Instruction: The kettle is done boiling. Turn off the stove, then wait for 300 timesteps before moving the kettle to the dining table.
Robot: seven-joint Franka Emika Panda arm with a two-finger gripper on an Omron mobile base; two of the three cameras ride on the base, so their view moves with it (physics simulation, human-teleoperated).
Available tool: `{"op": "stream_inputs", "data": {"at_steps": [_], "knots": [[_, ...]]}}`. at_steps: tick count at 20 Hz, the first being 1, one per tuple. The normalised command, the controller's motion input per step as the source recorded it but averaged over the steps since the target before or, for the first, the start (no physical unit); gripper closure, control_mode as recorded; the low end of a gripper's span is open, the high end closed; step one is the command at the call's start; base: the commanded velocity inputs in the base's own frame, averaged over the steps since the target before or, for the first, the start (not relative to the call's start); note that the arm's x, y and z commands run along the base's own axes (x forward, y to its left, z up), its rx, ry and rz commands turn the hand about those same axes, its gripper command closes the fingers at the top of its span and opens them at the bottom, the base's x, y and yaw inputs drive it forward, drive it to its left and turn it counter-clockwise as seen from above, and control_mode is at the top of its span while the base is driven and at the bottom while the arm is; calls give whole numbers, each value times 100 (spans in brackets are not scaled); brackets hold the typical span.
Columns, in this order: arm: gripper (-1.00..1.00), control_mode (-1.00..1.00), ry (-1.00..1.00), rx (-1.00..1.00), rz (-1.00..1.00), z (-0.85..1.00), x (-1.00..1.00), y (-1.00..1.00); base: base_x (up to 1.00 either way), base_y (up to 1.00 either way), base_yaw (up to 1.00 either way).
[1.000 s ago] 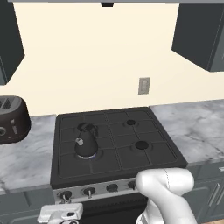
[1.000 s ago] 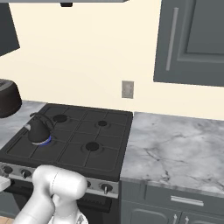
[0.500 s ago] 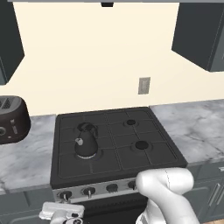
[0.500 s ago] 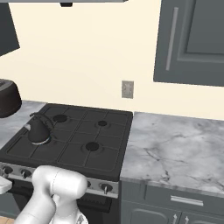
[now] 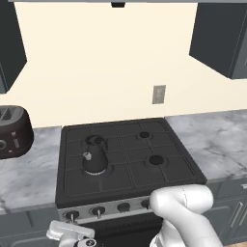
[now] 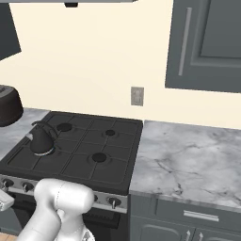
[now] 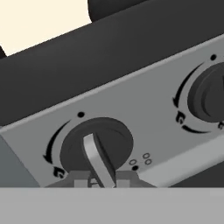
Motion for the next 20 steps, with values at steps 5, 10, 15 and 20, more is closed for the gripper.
{"op": "stream_inputs", "data": {"at_steps": [5,10,15,20], "knots": [[100,-100,4,10,-9,8,0,0,0,0,0],[-100,-100,5,2,-6,0,0,4,0,0,0],[-100,-100,0,0,0,0,-3,0,0,0,0],[-100,-100,0,0,0,8,-32,9,0,0,0]]}}
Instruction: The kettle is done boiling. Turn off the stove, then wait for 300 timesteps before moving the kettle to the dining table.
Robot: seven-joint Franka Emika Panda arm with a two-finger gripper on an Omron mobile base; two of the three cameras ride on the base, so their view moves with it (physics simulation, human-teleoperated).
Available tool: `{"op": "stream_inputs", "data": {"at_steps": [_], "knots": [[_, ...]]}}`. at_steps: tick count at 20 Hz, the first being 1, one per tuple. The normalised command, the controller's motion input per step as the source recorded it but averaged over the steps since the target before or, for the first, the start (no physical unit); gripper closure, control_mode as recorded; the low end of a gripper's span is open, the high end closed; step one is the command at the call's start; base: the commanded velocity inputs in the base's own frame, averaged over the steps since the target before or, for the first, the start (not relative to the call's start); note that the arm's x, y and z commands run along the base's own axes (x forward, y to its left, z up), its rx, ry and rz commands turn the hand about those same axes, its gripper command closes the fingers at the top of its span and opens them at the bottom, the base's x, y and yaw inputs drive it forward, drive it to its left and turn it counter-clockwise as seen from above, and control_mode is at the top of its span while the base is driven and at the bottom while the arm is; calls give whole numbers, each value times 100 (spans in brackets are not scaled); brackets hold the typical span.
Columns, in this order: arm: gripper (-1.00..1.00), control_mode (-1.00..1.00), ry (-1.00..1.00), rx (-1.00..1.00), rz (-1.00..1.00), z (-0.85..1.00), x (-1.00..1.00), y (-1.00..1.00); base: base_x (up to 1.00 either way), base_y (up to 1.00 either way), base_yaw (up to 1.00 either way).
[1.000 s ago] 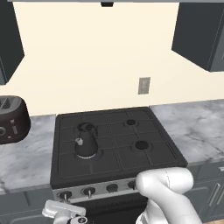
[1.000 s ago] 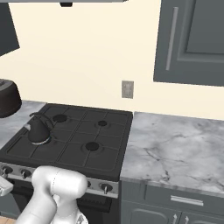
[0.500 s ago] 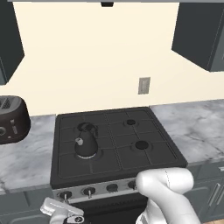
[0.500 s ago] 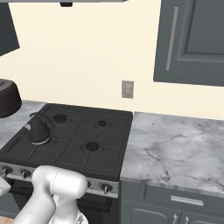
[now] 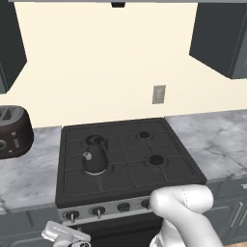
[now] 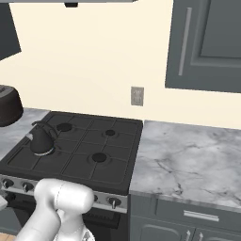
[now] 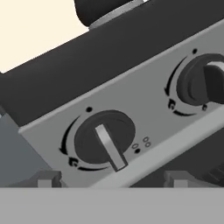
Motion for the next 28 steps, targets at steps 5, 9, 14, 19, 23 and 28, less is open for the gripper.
{"op": "stream_inputs", "data": {"at_steps": [5,9,14,19,23,28], "knots": [[-100,-100,0,0,0,29,-44,27,0,0,0],[-100,-100,0,0,-3,51,-41,21,0,0,0],[-100,-100,0,0,-6,53,-41,7,0,0,0],[-100,-100,0,1,-5,57,-39,0,0,0,0],[-100,-100,2,3,-4,65,-27,0,0,0,0],[-100,-100,6,2,-4,76,-13,0,0,0,0]]}}
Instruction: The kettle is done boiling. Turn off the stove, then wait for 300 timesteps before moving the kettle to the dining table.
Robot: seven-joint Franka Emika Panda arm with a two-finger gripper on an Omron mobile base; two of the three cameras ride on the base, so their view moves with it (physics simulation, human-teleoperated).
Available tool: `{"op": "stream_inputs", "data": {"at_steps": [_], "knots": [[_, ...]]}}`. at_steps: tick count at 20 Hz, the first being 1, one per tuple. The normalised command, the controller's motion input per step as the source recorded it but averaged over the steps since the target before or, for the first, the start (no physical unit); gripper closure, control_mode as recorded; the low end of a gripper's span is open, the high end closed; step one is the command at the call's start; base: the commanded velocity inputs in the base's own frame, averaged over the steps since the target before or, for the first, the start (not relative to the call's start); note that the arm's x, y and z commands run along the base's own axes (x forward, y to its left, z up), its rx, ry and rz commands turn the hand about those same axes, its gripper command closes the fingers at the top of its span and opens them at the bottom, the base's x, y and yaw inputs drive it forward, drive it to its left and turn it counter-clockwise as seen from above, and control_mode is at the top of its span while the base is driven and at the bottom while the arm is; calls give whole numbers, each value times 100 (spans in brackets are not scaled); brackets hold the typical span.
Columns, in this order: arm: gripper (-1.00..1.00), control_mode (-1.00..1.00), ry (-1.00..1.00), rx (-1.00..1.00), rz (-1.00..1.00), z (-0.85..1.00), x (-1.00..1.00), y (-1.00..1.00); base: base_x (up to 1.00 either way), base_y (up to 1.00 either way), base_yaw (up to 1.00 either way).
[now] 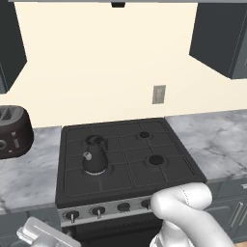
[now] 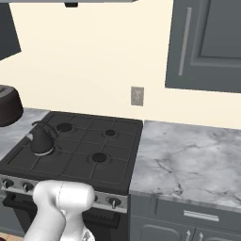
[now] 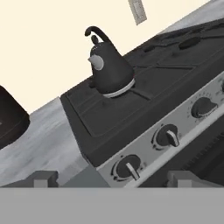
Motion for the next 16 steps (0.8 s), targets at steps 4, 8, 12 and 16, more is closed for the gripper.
{"op": "stream_inputs", "data": {"at_steps": [4,8,12,16], "knots": [[-100,-100,8,0,-4,83,-3,0,0,0,0],[-100,-100,7,0,-1,83,-4,0,0,0,0],[-100,-100,6,0,0,80,-1,0,0,0,0],[-100,-100,6,0,0,79,0,0,0,0,0]]}}
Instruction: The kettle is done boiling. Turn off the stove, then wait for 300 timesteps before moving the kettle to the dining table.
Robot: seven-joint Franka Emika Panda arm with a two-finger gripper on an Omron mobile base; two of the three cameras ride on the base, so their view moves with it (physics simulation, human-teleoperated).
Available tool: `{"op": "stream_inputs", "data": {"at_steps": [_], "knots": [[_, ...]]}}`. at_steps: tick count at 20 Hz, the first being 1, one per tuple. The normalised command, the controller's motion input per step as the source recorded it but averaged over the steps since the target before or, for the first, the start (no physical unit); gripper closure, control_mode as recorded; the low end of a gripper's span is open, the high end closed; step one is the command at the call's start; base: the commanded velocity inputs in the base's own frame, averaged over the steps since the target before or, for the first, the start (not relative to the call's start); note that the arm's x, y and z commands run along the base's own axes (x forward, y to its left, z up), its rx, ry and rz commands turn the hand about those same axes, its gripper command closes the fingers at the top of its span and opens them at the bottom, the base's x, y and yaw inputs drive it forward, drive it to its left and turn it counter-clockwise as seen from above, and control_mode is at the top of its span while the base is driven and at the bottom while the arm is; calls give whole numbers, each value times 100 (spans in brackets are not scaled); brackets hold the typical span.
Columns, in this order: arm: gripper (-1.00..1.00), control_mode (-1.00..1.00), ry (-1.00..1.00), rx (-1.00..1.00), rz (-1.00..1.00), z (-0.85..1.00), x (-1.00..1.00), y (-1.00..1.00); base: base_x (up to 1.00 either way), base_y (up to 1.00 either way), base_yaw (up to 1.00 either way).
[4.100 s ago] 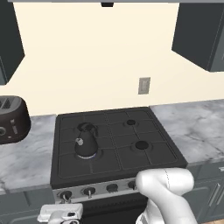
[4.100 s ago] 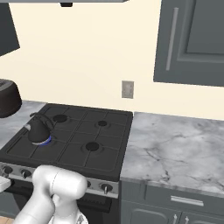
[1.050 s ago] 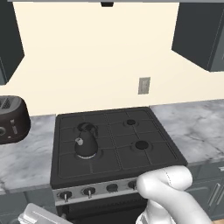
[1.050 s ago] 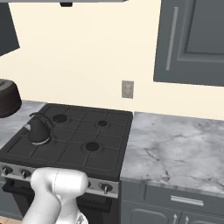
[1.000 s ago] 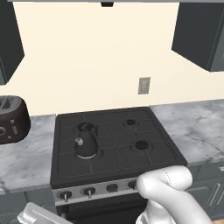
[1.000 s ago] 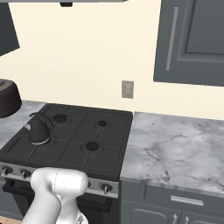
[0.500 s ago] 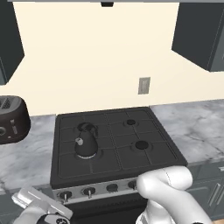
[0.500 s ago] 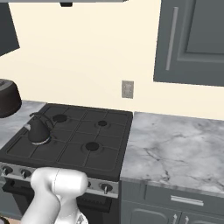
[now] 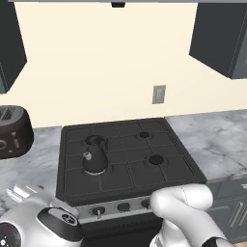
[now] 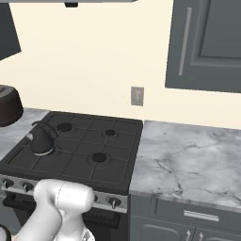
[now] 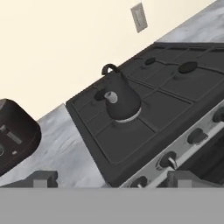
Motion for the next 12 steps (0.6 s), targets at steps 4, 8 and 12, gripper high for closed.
{"op": "stream_inputs", "data": {"at_steps": [4,8,12], "knots": [[-100,-100,2,0,0,75,0,-3,0,0,0],[-100,-100,0,-2,0,63,0,-15,0,0,0],[-100,-100,0,-1,3,49,0,-40,0,0,0]]}}
